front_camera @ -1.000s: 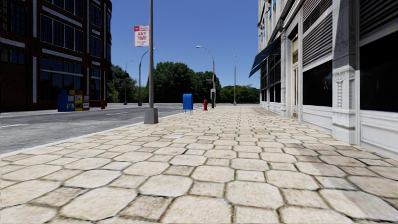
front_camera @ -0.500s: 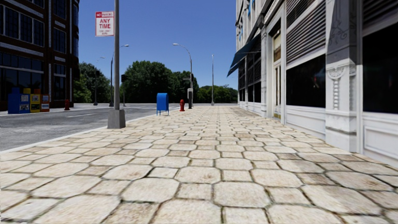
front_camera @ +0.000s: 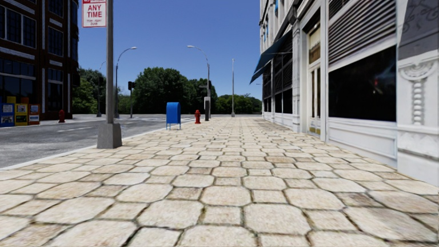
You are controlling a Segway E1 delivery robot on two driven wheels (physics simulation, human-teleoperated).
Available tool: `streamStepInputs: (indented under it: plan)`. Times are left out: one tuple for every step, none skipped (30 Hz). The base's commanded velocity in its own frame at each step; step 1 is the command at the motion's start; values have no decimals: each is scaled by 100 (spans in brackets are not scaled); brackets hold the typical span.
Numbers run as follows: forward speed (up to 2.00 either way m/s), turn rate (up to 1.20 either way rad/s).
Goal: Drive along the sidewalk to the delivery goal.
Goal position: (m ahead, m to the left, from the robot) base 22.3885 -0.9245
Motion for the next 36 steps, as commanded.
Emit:
streamStepInputs:
  plan:
    - [200,-23]
    - [200,-23]
    - [200,-23]
    - [200,-23]
    - [200,-24]
    - [200,-28]
    - [200,-28]
    - [200,-33]
    - [200,-35]
    - [200,-35]
    - [200,-35]
    - [200,-35]
    - [200,-35]
    - [200,-35]
    - [200,-35]
    - [200,-35]
    - [200,-35]
    - [200,-35]
    - [200,-35]
    - [200,-35]
    - [200,0]
    - [200,0]
    - [200,0]
    - [200,0]
    - [200,0]
    - [200,0]
    - [200,0]
    - [200,0]
    - [200,0]
    - [200,0]
    - [200,0]
    - [200,0]
    - [200,0]
    - [200,0]
    - [200,0]
    - [200,0]
